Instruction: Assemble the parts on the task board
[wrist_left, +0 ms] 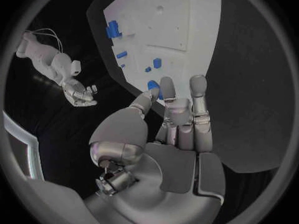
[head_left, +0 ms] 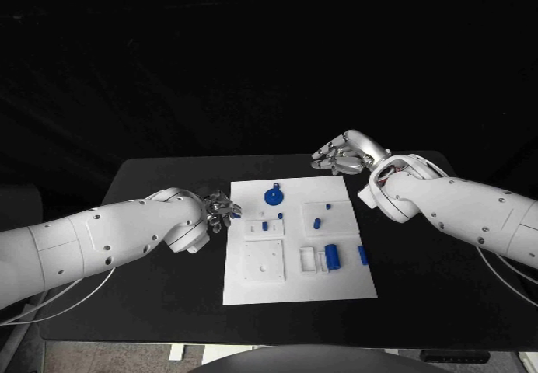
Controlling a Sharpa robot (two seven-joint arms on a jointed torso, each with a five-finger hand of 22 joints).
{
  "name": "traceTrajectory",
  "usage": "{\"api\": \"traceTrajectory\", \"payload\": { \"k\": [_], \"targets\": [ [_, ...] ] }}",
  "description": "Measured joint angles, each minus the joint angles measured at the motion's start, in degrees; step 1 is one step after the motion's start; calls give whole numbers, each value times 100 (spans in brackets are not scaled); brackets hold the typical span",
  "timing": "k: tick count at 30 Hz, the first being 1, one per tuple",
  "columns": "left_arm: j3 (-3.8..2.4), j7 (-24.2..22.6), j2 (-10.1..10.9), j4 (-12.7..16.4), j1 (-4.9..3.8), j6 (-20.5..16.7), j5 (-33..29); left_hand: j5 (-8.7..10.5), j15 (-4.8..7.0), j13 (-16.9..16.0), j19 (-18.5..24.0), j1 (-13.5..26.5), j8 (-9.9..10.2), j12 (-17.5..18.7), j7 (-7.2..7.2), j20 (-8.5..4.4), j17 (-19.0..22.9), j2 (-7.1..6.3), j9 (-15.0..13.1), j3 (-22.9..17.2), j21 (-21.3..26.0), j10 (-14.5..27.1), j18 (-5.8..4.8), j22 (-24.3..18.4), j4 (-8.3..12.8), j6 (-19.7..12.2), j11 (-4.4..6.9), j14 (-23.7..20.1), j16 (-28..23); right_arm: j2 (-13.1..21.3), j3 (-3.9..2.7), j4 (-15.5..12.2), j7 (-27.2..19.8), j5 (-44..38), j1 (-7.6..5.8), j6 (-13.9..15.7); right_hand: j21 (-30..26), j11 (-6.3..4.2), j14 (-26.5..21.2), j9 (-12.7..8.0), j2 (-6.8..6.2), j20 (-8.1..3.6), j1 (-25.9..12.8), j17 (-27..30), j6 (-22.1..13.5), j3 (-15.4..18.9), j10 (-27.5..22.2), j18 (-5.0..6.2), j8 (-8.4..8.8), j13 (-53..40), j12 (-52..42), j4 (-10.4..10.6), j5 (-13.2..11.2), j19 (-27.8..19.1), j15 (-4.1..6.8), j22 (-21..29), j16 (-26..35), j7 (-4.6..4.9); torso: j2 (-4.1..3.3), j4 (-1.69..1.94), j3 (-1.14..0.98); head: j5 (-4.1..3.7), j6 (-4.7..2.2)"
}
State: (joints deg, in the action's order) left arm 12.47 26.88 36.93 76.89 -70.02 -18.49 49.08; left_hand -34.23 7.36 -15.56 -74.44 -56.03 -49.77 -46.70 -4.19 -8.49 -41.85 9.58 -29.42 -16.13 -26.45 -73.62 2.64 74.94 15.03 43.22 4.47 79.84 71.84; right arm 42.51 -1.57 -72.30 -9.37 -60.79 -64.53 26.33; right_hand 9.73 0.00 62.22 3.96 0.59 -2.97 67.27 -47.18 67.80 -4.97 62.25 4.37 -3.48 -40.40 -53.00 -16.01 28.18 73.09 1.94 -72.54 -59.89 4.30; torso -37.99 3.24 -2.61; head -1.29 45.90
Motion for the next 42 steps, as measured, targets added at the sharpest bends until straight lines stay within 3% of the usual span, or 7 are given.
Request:
{"api": "traceTrajectory", "payload": {
  "k": [3, 12, 18, 42],
  "targets": [
    [11, 118, -104, -57, 0, 2, 216, -141, 12, 0, 0, 42, -10, 55, -7, 0, -125, -42, -38, -50, 0, -53, 0, 0, -49, 33, -8, 14, 0, -12, -7, 26, -5, 30, -2, -1, 0, 0, 0, 0, 0, 0, 0, 0, 0, 0, 0, 0, 0, 0, 0, 0, 25, 0, 0, 0, 0, 0, -2, -1, 2, 0, 4],
    [96, 330, -420, -223, 1, 10, 700, -141, 20, -25, -21, 85, 102, 110, 9, -21, -278, -85, -12, -68, -27, -114, 0, -1, -50, 129, 15, 84, -62, -48, -23, 70, -15, 74, -6, -6, 0, 0, 0, 0, -4, 0, -4, 0, 0, -34, 0, 0, 0, 5, 0, 2, 67, 0, 0, -11, 0, 0, -9, -5, 3, -12, 20],
    [113, 383, -562, -355, 20, 19, 884, -141, 11, -41, -20, 88, 103, 110, 10, -21, -299, -88, -4, -71, -27, -114, 0, -1, -47, 130, 15, 93, -88, -53, -29, 88, -18, 87, -7, -11, 0, 0, 0, 0, -23, 0, -23, 5, 0, -45, 0, 0, 0, 5, 0, 12, 95, 0, 0, -16, 0, 0, -13, -7, 4, -31, 40],
    [120, 359, -949, -784, 315, 78, 1298, -7, 11, -70, -40, 83, 169, 110, 23, -1, -348, -83, 29, -78, -56, -122, 0, -3, -39, 145, 3, 134, -133, -75, -40, 104, -21, 110, -8, -42, 0, 0, 0, 0, -46, 0, -45, 3, 0, -76, 0, 0, 0, 4, 0, 12, 183, 0, 0, -37, 0, 0, -9, -2, 9, -77, 102]
  ]
}}
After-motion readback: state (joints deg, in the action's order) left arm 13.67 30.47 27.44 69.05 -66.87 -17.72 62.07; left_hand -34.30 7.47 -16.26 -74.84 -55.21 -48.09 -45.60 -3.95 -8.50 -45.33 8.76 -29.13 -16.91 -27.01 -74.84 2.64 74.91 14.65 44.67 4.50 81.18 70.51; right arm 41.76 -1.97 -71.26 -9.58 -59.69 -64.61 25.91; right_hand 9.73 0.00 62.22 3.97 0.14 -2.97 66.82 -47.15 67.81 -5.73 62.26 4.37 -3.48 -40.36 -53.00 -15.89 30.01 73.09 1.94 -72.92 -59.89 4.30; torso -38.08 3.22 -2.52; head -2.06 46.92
